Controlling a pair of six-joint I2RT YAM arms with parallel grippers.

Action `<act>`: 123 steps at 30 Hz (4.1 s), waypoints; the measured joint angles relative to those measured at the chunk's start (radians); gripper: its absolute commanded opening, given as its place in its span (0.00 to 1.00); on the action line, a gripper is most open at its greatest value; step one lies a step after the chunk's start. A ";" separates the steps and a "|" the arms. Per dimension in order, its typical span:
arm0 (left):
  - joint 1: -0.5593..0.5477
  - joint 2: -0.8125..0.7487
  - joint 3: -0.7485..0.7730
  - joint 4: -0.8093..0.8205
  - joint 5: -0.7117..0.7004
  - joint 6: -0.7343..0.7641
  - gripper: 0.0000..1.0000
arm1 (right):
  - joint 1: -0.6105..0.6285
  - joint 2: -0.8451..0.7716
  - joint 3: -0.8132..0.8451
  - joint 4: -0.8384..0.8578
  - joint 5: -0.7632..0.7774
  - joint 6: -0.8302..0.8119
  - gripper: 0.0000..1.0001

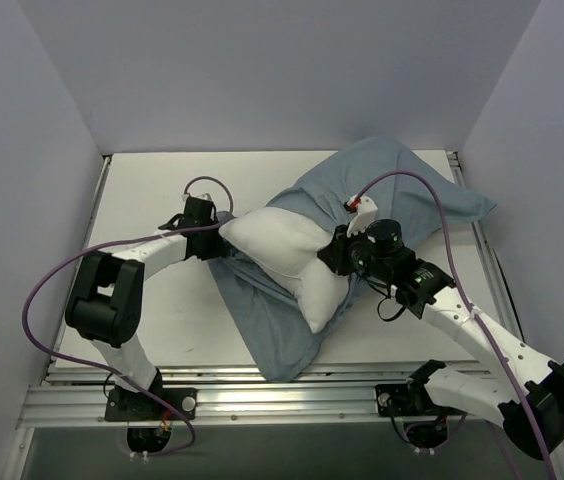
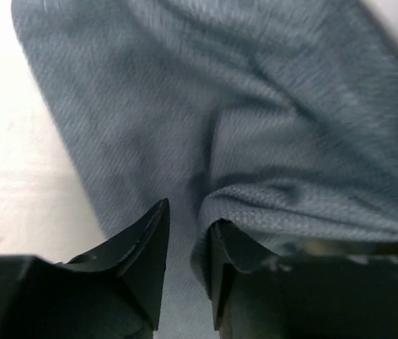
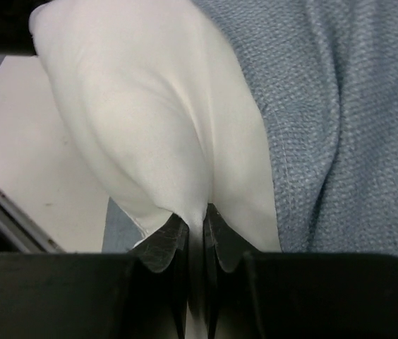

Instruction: Remove the pillowcase from the pillow

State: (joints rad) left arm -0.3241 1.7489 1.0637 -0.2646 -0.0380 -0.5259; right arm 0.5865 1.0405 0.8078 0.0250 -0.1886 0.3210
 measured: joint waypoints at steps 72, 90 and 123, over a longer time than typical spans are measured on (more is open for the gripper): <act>-0.416 -0.307 0.475 -0.517 -0.056 0.018 0.02 | -0.301 0.212 0.045 -0.018 0.271 0.174 0.00; -0.325 -0.708 -0.011 -0.458 0.175 -0.080 0.82 | -0.383 0.259 0.103 -0.027 0.059 0.187 0.26; -0.104 -0.413 -0.045 -0.282 0.271 -0.048 0.35 | 0.136 0.719 0.888 -0.286 0.038 -0.311 0.84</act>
State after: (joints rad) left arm -0.4278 1.3361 1.0187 -0.5461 0.2329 -0.5743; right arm 0.7223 1.7592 1.6955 -0.2615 -0.1509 0.0097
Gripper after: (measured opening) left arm 0.507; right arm 0.839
